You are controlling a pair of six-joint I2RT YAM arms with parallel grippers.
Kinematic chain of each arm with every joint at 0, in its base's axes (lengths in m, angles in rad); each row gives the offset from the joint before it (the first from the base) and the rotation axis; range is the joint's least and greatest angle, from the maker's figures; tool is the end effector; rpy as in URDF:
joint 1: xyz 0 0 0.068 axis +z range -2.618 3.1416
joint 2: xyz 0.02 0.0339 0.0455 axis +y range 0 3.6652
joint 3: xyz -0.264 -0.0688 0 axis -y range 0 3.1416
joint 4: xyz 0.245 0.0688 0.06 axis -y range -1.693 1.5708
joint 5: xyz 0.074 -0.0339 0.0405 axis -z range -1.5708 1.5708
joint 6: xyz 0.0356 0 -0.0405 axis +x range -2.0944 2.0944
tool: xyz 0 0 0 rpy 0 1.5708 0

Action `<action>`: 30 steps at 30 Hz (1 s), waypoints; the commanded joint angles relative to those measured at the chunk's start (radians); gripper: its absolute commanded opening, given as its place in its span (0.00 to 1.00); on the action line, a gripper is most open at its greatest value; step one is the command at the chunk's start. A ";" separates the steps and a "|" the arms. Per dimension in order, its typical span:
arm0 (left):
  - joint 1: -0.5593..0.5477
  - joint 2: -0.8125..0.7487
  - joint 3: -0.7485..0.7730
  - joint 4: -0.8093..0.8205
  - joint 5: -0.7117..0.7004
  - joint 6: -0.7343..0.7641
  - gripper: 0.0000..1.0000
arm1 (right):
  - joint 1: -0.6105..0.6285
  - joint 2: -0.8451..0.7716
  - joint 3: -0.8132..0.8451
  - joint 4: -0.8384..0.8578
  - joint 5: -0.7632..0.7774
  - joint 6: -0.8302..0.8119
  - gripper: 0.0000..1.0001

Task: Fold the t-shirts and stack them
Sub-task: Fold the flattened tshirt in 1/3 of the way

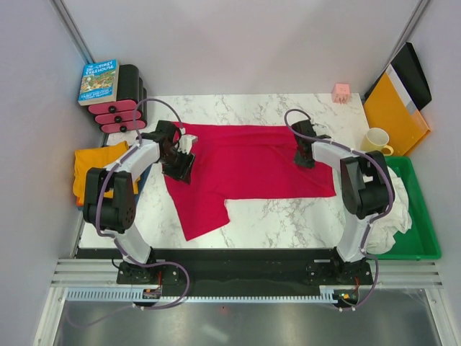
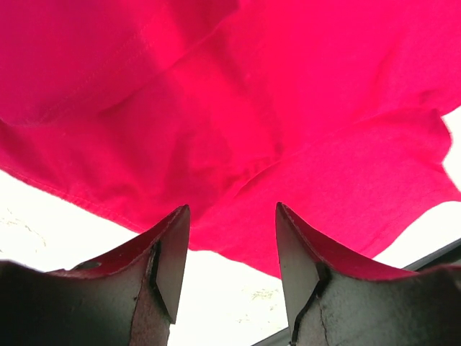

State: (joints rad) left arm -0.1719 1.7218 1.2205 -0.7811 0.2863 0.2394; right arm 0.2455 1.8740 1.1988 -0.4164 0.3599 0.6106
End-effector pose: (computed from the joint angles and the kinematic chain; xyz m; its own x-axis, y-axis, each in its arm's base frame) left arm 0.3275 -0.0671 0.2057 -0.8600 0.3802 -0.3405 0.4603 0.8660 -0.1956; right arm 0.3688 0.0795 0.1639 -0.7453 0.3665 -0.5569 0.4362 0.8998 0.0083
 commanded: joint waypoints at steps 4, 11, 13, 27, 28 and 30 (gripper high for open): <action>-0.005 0.041 -0.048 -0.046 -0.102 0.083 0.57 | -0.026 0.094 0.067 -0.033 0.013 0.043 0.34; -0.006 0.082 -0.104 -0.101 -0.174 0.150 0.57 | -0.095 0.131 0.065 -0.061 -0.010 0.057 0.34; -0.005 0.087 -0.130 -0.104 -0.177 0.162 0.57 | -0.106 0.139 0.064 -0.068 -0.010 0.045 0.33; 0.018 0.081 -0.170 -0.107 -0.256 0.213 0.56 | -0.198 0.149 0.056 -0.087 0.005 0.023 0.34; 0.028 0.081 -0.170 -0.104 -0.262 0.216 0.56 | -0.206 0.151 0.056 -0.087 0.005 0.023 0.34; 0.037 0.081 -0.167 -0.104 -0.265 0.219 0.56 | -0.233 0.160 0.061 -0.091 0.005 0.028 0.35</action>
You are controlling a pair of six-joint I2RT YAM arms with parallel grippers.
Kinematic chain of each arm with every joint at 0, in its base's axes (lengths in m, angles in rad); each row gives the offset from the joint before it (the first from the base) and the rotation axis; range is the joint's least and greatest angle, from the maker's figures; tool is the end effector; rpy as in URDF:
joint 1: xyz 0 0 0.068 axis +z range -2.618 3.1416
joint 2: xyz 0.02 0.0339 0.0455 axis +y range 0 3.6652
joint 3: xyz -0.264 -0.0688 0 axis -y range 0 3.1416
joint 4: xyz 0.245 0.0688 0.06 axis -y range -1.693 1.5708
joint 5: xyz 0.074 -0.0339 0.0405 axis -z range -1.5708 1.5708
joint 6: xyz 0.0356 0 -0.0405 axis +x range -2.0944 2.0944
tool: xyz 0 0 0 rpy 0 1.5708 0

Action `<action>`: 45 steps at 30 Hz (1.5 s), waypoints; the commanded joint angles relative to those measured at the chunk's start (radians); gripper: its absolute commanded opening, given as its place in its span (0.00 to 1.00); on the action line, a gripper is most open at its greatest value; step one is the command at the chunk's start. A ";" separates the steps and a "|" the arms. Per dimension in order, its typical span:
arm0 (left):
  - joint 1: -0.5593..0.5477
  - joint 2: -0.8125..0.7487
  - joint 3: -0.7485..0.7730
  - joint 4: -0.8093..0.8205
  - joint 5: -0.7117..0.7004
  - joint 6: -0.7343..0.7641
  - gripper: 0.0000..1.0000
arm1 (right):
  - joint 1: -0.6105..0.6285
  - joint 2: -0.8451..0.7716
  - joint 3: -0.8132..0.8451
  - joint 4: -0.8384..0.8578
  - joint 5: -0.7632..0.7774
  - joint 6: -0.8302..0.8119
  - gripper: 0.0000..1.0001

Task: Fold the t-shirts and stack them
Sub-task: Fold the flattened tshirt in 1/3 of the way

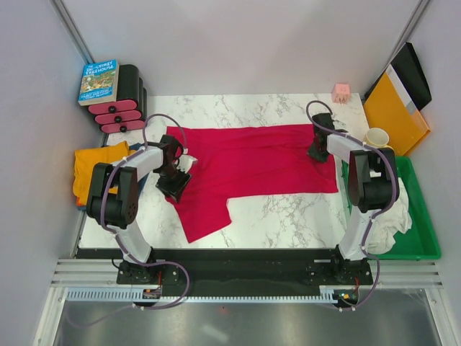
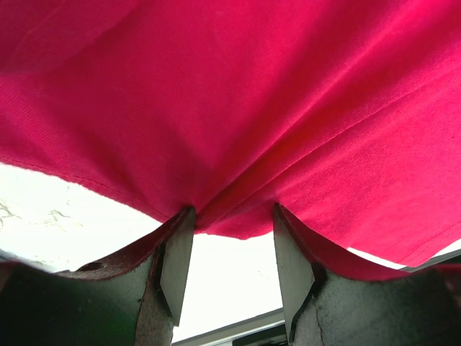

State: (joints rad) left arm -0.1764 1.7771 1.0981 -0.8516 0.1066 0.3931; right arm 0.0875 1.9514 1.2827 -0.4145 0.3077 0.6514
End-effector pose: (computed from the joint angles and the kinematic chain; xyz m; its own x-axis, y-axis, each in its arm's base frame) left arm 0.3014 -0.0576 0.1554 -0.8402 0.5367 -0.0778 0.5419 0.8364 -0.0828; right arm 0.3975 0.0240 0.1584 -0.6647 0.5217 -0.5348 0.5798 0.8117 0.0713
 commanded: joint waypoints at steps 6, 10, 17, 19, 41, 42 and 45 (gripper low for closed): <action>0.072 0.028 -0.033 -0.026 -0.087 0.066 0.56 | -0.083 0.093 0.026 -0.098 0.033 -0.035 0.35; 0.095 -0.017 -0.035 -0.014 -0.069 0.067 0.57 | -0.083 0.061 0.047 -0.086 0.021 -0.081 0.35; 0.123 -0.237 0.077 -0.017 0.149 -0.026 0.68 | -0.034 -0.231 0.007 0.023 -0.090 -0.081 0.42; 0.123 -0.296 0.091 -0.018 0.205 -0.046 0.70 | 0.003 -0.308 0.009 0.019 -0.088 -0.084 0.44; -0.110 -0.378 0.039 -0.316 0.188 -0.079 0.64 | 0.285 -0.890 -0.380 -0.113 0.024 -0.029 0.45; -0.112 -0.393 0.033 -0.311 0.179 -0.077 0.64 | 0.294 -0.904 -0.394 -0.112 0.018 -0.027 0.45; -0.110 -0.493 -0.042 -0.168 0.122 -0.066 0.62 | 0.356 -0.914 -0.440 -0.107 0.025 -0.029 0.45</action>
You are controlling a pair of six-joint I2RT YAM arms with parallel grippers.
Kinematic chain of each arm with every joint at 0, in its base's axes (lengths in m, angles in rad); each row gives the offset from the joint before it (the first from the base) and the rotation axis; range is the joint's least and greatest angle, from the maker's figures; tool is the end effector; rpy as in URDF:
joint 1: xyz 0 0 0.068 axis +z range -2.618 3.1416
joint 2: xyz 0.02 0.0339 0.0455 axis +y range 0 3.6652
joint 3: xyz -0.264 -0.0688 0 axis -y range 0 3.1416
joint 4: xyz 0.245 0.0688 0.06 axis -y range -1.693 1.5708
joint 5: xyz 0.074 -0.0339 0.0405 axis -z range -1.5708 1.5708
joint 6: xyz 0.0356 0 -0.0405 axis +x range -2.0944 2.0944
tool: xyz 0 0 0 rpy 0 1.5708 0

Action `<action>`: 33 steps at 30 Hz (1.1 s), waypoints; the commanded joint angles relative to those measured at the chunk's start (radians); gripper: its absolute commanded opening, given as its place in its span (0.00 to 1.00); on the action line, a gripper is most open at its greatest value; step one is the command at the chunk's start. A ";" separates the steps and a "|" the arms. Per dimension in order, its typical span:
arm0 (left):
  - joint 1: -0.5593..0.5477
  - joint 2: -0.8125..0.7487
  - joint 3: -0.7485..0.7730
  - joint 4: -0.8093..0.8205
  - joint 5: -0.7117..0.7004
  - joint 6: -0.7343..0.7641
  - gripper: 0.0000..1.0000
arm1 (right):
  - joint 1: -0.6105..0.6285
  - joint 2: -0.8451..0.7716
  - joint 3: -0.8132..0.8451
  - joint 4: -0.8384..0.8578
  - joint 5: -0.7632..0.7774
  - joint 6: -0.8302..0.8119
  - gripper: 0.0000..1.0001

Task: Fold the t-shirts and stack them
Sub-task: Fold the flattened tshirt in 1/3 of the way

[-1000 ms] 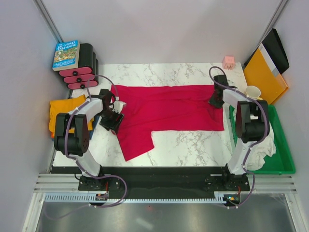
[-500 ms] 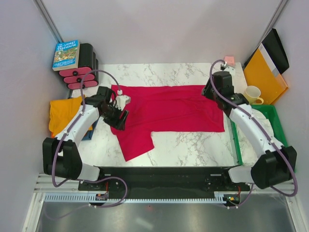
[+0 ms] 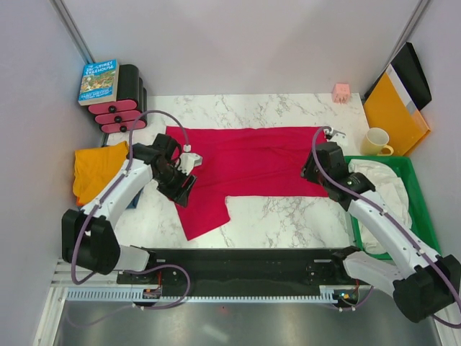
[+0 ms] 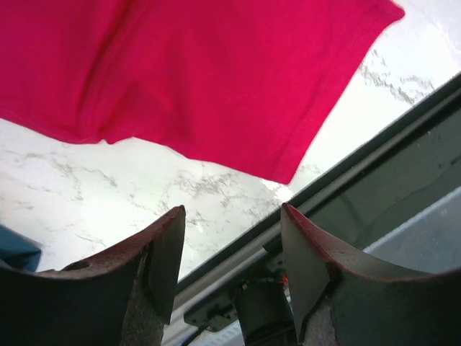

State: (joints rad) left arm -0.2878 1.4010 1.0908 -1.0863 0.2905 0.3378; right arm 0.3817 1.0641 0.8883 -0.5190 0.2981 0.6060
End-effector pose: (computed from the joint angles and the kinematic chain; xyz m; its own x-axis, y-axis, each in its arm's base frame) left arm 0.2328 -0.0795 0.2496 -0.7851 0.5635 -0.2571 0.6145 0.7608 -0.2087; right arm 0.2142 0.0747 0.2914 -0.5719 0.3571 -0.7385 0.2179 0.9341 0.2830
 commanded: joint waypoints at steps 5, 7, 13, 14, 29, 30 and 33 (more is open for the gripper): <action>-0.001 -0.114 -0.118 0.351 -0.156 -0.059 0.61 | 0.152 0.025 -0.091 0.020 0.087 0.057 0.44; 0.022 -0.056 -0.088 0.402 -0.194 -0.092 0.61 | 0.152 0.098 -0.069 0.037 0.134 0.045 0.42; 0.079 0.238 0.188 0.453 -0.165 -0.157 0.61 | 0.111 0.459 0.246 0.034 0.174 -0.074 0.41; 0.081 0.280 0.223 0.451 -0.166 -0.158 0.60 | 0.096 0.499 0.309 0.034 0.191 -0.078 0.40; 0.131 0.704 0.498 0.468 -0.208 -0.172 0.59 | -0.059 0.984 0.638 0.066 0.156 -0.110 0.37; 0.131 0.717 0.504 0.468 -0.209 -0.174 0.59 | -0.063 1.016 0.653 0.065 0.153 -0.110 0.37; 0.133 0.759 0.550 0.459 -0.206 -0.183 0.59 | -0.084 1.056 0.716 0.073 0.147 -0.106 0.36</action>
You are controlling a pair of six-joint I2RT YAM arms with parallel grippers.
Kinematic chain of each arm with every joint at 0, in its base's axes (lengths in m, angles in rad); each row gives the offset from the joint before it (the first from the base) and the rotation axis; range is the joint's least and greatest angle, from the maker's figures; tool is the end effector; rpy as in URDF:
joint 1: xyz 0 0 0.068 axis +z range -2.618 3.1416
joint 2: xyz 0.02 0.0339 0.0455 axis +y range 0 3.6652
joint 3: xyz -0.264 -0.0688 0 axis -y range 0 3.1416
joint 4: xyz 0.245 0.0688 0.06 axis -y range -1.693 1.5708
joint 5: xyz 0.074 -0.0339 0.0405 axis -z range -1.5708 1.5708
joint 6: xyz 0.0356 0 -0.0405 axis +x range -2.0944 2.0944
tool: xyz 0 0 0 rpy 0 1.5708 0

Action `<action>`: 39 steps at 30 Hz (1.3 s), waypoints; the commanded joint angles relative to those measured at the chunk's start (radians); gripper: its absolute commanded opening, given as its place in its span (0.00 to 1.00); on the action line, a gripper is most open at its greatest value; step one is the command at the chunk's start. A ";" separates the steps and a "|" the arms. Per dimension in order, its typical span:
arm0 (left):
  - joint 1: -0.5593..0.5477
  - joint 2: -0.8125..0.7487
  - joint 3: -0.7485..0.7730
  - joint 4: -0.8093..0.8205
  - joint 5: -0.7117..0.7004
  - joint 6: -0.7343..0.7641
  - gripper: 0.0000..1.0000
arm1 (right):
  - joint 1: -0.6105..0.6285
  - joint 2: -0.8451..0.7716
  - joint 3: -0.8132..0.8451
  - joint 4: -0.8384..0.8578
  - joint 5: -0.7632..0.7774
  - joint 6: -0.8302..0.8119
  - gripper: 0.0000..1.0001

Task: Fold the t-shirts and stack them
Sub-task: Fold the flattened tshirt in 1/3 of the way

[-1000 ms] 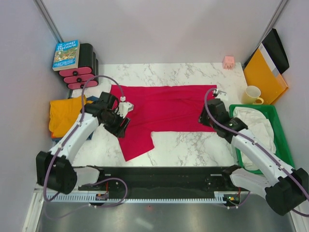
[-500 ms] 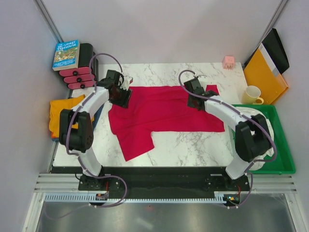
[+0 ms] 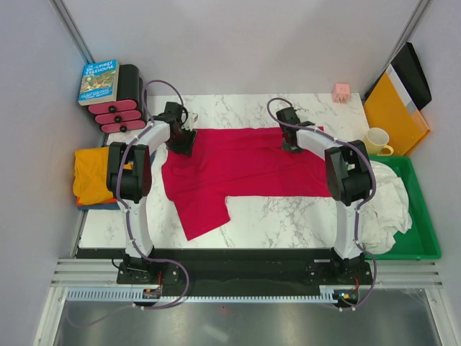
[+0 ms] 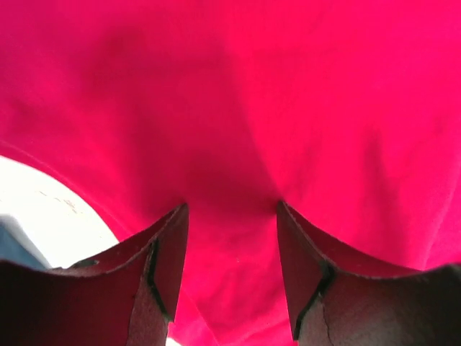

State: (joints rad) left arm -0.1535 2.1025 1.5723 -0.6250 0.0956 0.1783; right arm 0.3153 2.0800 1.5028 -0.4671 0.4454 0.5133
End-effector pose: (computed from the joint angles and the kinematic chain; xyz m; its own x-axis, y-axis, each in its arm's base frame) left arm 0.4340 -0.0706 0.1688 -0.8560 0.3111 -0.4128 0.3476 0.9375 -0.0143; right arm 0.4231 0.1219 0.1688 -0.7524 0.2207 -0.6207 0.3391 0.9375 -0.0777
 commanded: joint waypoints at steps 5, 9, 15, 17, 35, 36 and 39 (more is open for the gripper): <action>-0.001 0.097 0.141 -0.031 0.003 -0.037 0.59 | -0.030 0.038 0.165 0.027 -0.004 -0.009 0.36; -0.001 0.105 0.152 -0.062 0.006 -0.023 0.59 | -0.028 -0.072 0.128 0.060 -0.013 0.008 0.37; -0.001 0.111 0.158 -0.061 0.023 -0.019 0.59 | -0.042 0.041 0.269 0.007 -0.031 -0.030 0.39; -0.001 0.123 0.173 -0.067 0.024 -0.023 0.59 | -0.058 0.133 0.355 -0.034 -0.043 -0.021 0.37; 0.000 0.188 0.221 -0.122 0.016 -0.026 0.58 | -0.090 0.330 0.450 -0.155 -0.180 -0.001 0.41; -0.001 0.229 0.280 -0.157 0.010 -0.026 0.58 | -0.100 0.366 0.547 -0.189 -0.210 -0.012 0.41; -0.001 0.324 0.433 -0.244 -0.003 -0.028 0.58 | -0.120 0.497 0.715 -0.309 -0.299 -0.001 0.41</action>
State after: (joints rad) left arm -0.1535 2.2799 1.8542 -0.7654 0.0948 0.1715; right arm 0.2207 2.4264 2.0502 -0.6239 0.3019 0.5003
